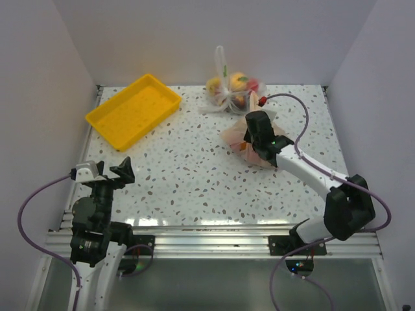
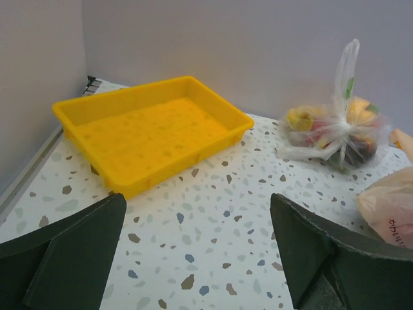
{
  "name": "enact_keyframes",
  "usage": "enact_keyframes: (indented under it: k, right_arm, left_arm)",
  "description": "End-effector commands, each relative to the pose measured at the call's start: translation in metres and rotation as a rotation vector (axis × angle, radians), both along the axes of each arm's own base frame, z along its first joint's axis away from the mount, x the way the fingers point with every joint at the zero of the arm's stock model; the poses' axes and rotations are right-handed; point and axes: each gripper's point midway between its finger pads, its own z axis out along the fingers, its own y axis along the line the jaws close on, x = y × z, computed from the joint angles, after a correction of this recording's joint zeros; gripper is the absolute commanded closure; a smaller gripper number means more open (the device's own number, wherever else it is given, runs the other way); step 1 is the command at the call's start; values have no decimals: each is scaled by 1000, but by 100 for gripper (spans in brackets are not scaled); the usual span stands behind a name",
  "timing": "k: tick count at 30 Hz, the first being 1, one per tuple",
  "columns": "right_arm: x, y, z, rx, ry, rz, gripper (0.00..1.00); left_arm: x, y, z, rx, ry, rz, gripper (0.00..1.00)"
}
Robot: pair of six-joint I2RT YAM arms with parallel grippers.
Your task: Untie the knot of the plastic bag and take out the fruit
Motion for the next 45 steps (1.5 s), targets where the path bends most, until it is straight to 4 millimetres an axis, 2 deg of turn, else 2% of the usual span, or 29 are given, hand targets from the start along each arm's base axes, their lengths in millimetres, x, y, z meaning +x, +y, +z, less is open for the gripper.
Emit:
enact_keyframes:
  k: [1,2,4,5,10,12,13,14,15,16,17,18,20,21,23,24,26,30,32,34,35,36,37,38,39,41,42,44,45]
  right_arm:
    - [-19,32,15,53,-46,61,100]
    - [-30,53,15,81,-44,100,100]
    - [-43,75,10,109,-27,143,100]
    - [-55,99,4,135,-9,183,100]
    - [-96,167,-19,175,52,329,96]
    - [-104,187,-24,171,72,373,88]
    - [-114,199,-23,171,74,413,84]
    - [-117,204,-20,165,72,443,72]
    - [-119,212,-13,172,61,470,65]
    - [-122,216,-5,174,50,495,58]
    - [-124,216,-2,153,50,515,48]
    - [-122,216,11,155,35,516,43]
    - [-123,207,25,109,25,524,31]
    - [-123,207,38,109,8,535,28]
    - [-124,197,52,58,-9,555,22]
    - [-121,191,61,40,-29,539,20]
    - [-121,176,72,-11,-46,540,18]
    - [-114,144,79,-36,-54,518,16]
    - [-103,121,74,-24,-36,480,16]
    - [-92,86,60,-18,-8,409,16]
    - [-91,81,56,9,5,414,16]
    - [-93,70,44,15,31,403,17]
    - [-85,54,39,29,38,364,17]
    - [-83,49,36,49,39,354,17]
    - [-86,46,23,67,71,368,17]
    - [-80,29,18,78,70,337,17]
    - [-78,22,10,85,84,333,17]
    - [-78,19,4,100,97,340,17]
    - [-79,17,-3,103,111,342,17]
  left_arm:
    - [1,-4,13,14,-57,-24,0]
    - [1,-5,11,14,-53,-28,0]
    - [2,-5,11,15,-50,-29,0]
    - [3,-5,10,13,-48,-29,0]
    - [8,-4,7,-16,-23,-12,0]
    - [14,-6,-5,-25,52,-16,0]
    - [15,-7,-2,-33,68,-19,0]
    - [17,-12,-11,-39,122,-40,0]
    - [23,-17,-22,-66,192,-53,0]
    - [24,-20,-18,-79,212,-66,0]
    - [25,-26,-26,-89,262,-95,0]
    - [31,-30,-36,-101,327,-104,0]
    - [35,-40,-35,-107,364,-153,0]
    - [40,-45,-40,-108,401,-170,0]
    - [45,-55,-33,-119,407,-220,0]
    - [50,-59,-37,-129,439,-233,0]
    - [57,-70,-28,-144,437,-291,0]
    - [77,-92,-41,-182,509,-367,0]
    - [87,-104,-29,-192,469,-407,0]
    - [94,-128,-21,-184,459,-465,0]
    - [100,-133,-17,-169,448,-450,0]
    - [100,-156,-26,-129,487,-495,0]
    - [105,-166,-15,-109,471,-503,0]
    - [110,-171,-17,-85,479,-477,0]
    - [110,-191,-28,-48,516,-508,0]
    - [118,-208,-20,-26,489,-505,0]
    - [118,-226,-24,2,498,-531,0]
    - [123,-239,-29,29,502,-517,0]
    - [122,-252,-43,61,537,-526,0]
